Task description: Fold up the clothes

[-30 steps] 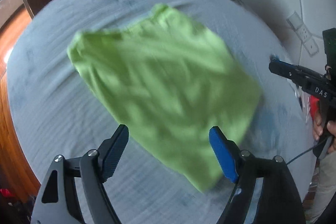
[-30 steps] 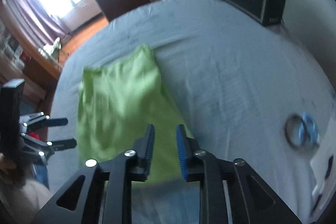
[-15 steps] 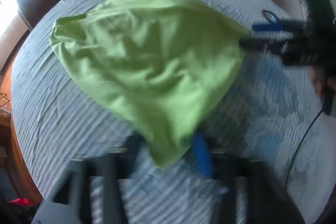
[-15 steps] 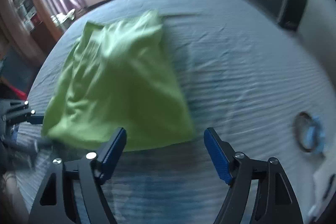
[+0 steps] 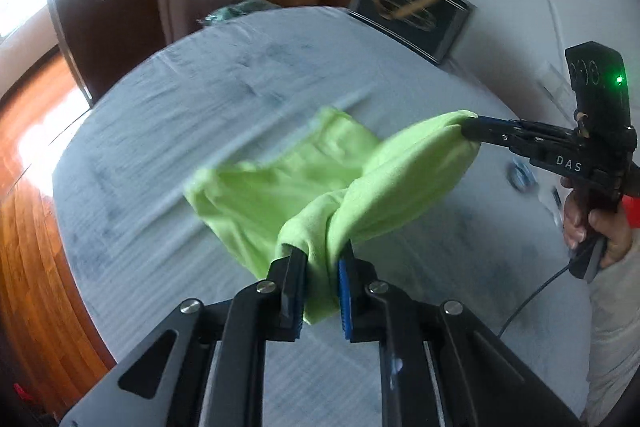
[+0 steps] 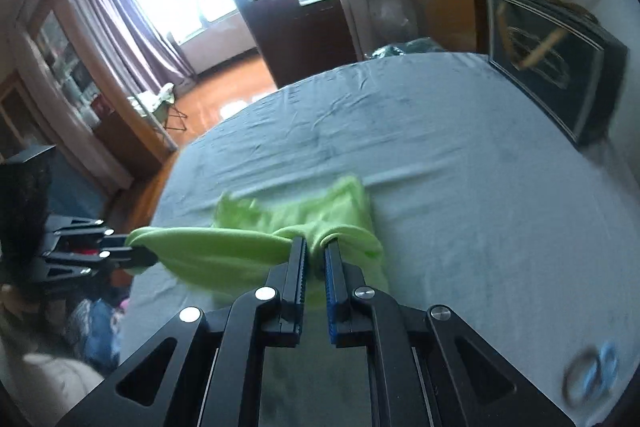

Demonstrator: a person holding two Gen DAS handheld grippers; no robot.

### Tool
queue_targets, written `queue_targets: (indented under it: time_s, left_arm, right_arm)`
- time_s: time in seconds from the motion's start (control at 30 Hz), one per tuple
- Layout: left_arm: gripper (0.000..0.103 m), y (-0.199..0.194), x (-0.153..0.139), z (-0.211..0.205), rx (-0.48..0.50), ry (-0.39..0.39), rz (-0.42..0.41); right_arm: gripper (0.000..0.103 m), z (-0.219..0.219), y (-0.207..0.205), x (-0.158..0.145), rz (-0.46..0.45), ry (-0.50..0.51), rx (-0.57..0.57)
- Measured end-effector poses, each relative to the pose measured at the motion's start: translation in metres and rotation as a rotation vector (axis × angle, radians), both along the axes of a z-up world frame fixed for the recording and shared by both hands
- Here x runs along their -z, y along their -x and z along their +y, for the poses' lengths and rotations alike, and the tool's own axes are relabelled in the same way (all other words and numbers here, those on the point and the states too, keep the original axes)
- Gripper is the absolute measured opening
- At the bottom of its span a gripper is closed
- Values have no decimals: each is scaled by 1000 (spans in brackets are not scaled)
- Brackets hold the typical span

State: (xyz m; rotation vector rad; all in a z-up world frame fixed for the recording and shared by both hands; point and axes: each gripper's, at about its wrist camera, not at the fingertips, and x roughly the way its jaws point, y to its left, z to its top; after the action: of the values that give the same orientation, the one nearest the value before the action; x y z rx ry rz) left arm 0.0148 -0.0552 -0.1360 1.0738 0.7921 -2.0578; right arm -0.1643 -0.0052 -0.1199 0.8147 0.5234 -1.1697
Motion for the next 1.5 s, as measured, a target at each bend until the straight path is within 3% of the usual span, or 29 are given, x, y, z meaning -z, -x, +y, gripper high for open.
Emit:
queue_targets:
  time_s: [0.07,0.13,0.2,0.27,0.33,0.37,0.43,0.47,0.53,0.63,0.67,0.7,0.77,0.8,0.83,0.93,1.0,1.07,1.1,1.13,1.17,1.23,1.3,1.4,1.43,1.5]
  left_arm:
    - [14,-4,17,-34,-23,-33,-12]
    - [15,-2,44,-67,-45,-85,-48]
    - [28,-2,71,-94,-68,-135,-79]
    - [75,-9,74,-106,-86,-136,-72]
    - [97,-20,65,-110,-100,-119,-31]
    - [100,-25,58,-109,-107,-110,-14]
    - [100,-32,48,-104,-118,-100,4]
    - [100,-33,46,-100,-122,-101,4]
    - [100,-29,49,-88,-112,-104,-3]
    - [97,-18,61,-68,-103,-120,-6]
    - [84,-13,69,-64,-100,-128,-10]
    - [79,-8,77,-60,-98,-135,-15]
    - [58,-2,89,-55,-97,-128,-44]
    - [56,1,94,-52,-97,-124,-59]
    - [55,4,100,-49,-97,-120,-73]
    - [55,5,109,-45,-94,-110,-128]
    - [55,-2,98,-44,-96,-123,-103]
    - [58,-8,89,-51,-111,-123,-80]
    - [65,-9,86,-59,-126,-113,-73]
    - [89,-10,82,-68,-141,-102,-66]
    - [103,-12,79,-76,-156,-92,-59]
    - [103,-14,73,-93,-187,-71,-45]
    - [103,-17,66,-110,-217,-50,-31]
    - [103,-15,75,-131,-238,-58,-40]
    - [99,-12,83,-133,-235,-75,-44]
    - [79,-6,99,-136,-228,-111,-51]
  right_arm:
    - [9,-35,-2,15,6,-42,20]
    - [27,-64,-3,35,6,-89,56]
    - [37,-94,-4,54,7,-136,92]
    - [41,-104,0,62,-2,-150,121]
    - [44,-100,7,60,-16,-136,145]
    - [47,-92,12,53,-21,-115,157]
    - [65,-69,21,41,-32,-95,192]
    - [69,-58,25,35,-38,-85,209]
    - [71,-35,34,24,-49,-68,241]
    - [71,-20,34,33,-47,-115,237]
    - [71,-18,32,37,-41,-129,234]
    - [71,-16,30,40,-40,-136,230]
    - [48,-13,24,46,-58,-135,205]
    - [13,-12,17,49,-71,-130,177]
    - [2,-14,10,54,-68,-135,150]
    - [2,-23,3,88,27,-256,154]
    - [2,-19,8,86,16,-247,173]
    - [3,-12,12,64,-18,-179,188]
    - [6,-9,14,53,-35,-146,196]
    - [16,-7,16,44,-49,-116,202]
    - [23,-10,15,41,-48,-113,198]
    - [50,-18,12,35,-44,-109,190]
    - [59,-26,9,30,-43,-106,184]
    - [59,-52,15,45,-82,-139,205]
    - [59,-61,19,50,-89,-152,216]
    - [59,-76,27,63,-116,-185,230]
